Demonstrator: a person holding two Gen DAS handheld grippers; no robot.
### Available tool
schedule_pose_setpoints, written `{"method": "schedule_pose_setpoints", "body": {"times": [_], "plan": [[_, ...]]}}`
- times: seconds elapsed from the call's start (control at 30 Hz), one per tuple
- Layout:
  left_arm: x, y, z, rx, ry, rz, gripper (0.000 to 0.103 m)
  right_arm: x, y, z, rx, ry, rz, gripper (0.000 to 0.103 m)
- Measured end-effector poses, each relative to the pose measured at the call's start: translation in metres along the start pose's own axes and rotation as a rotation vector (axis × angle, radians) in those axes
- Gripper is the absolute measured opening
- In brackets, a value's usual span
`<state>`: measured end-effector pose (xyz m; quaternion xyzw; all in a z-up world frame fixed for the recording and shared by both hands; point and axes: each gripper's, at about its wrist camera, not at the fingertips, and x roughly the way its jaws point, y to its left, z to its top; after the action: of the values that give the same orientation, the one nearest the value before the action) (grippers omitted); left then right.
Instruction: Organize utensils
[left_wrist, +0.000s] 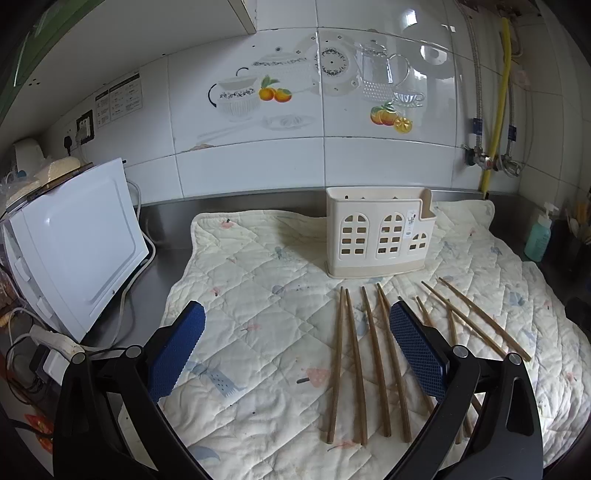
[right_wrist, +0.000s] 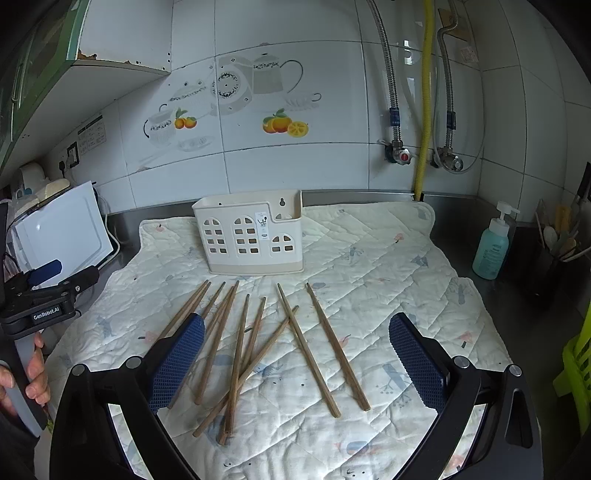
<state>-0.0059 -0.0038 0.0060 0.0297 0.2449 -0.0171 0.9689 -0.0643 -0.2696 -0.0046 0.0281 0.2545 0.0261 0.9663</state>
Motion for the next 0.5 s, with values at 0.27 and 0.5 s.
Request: {"method": "schedule_pose_setpoints", "body": {"times": [0.27,0.5], "plan": [[-0.0026,-0.003,0.0014,0.014,-0.008,0.008,0.098,-0.001,0.0,0.0005,0.004,-0.007,0.005,0.097],[-0.0015,-0.0023,0.0014,0.016,-0.005,0.015,0.098,-0.0016,0.0002,0.0001,0.004,-0.009,0.008,0.097]]}}
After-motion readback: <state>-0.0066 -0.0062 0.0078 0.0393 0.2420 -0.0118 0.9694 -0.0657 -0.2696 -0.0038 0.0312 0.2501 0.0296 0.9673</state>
